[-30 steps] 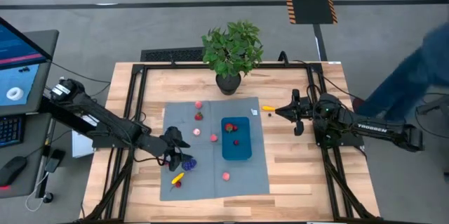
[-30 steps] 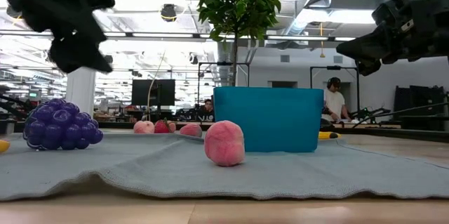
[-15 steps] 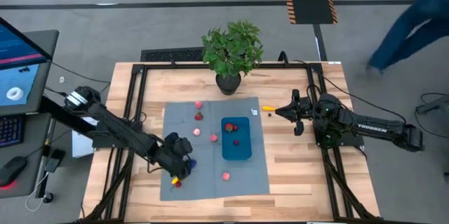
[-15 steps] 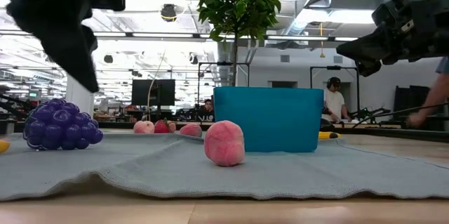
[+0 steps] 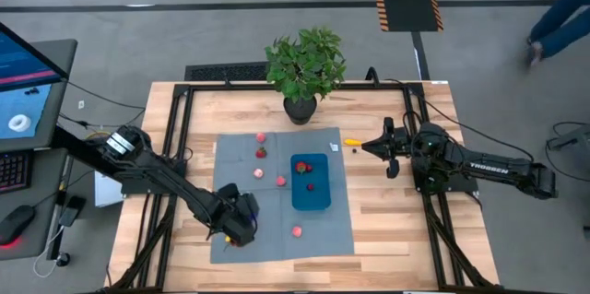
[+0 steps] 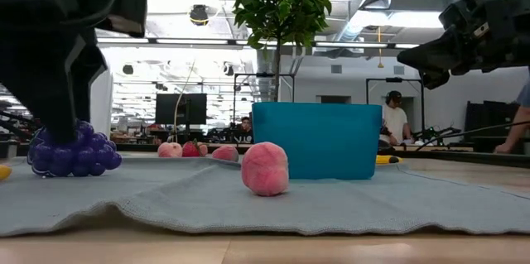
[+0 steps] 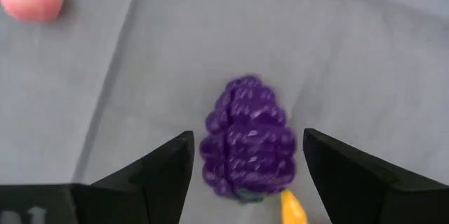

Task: Pick and placing Produce into tupperware
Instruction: Put the grapes into the bin

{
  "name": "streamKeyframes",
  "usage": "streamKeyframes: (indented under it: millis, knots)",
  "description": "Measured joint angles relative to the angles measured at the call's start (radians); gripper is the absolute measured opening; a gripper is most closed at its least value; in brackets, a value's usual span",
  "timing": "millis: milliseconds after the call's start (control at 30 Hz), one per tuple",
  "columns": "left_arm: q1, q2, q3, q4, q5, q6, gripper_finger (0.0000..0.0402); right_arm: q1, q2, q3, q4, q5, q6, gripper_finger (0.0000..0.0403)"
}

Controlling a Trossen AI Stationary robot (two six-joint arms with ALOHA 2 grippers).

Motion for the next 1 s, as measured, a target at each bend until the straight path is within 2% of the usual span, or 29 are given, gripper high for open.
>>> streamKeyframes:
  millis: [767, 1000]
  knots:
    - [0.005, 0.0, -0.011, -0.003, -0.005, 0.053, 0.0254, 0.0, 0.0, 0.0, 0.0, 0.0, 0.006, 0.006]
    - [0.006, 0.0, -0.081, 0.117, 0.028, 0.049, 0.0254, 0.0, 0.0, 0.0, 0.0, 0.0, 0.006, 0.006]
